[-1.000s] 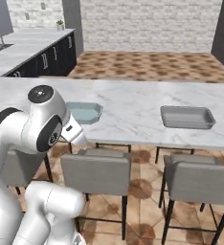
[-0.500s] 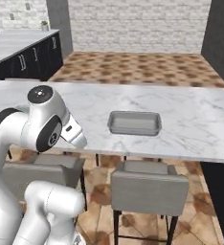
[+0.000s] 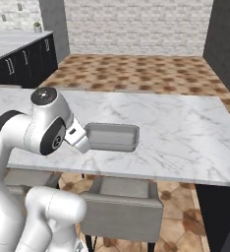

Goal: Place the cold items (mango and lime) from the fridge in one tupperware on the dining counter. Place the warm items (hot dog and kebab skewer) in the stove area in another tupperware.

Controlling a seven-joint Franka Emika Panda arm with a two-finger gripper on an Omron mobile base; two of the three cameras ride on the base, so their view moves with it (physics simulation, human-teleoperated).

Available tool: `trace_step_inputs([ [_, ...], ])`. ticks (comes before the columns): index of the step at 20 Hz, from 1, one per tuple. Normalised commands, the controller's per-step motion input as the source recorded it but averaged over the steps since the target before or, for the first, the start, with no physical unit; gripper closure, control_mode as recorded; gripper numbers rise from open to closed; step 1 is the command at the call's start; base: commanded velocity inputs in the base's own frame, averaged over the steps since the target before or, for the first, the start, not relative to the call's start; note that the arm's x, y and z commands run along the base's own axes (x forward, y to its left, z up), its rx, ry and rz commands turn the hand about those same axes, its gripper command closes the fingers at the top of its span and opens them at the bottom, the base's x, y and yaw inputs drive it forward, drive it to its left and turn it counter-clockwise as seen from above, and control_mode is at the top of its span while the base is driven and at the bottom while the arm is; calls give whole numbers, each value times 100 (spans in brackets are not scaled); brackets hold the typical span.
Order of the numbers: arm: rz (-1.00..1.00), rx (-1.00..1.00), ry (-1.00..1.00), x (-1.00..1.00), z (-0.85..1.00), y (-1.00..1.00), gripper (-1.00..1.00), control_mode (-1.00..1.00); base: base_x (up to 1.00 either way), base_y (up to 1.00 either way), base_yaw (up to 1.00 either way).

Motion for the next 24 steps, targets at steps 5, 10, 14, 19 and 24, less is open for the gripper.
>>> trace_step_inputs([
  [5,11,22,0,100,0,-8,100,-100,0,0,0],
  [10,29,5,10,85,-15,0,100,-100,0,0,0],
  [14,30,-7,13,65,-49,-3,100,-100,0,0,0],
  [19,19,-9,0,39,-37,-21,100,-100,0,0,0],
  [24,2,0,26,37,-30,-32,100,-100,0,0,0],
])
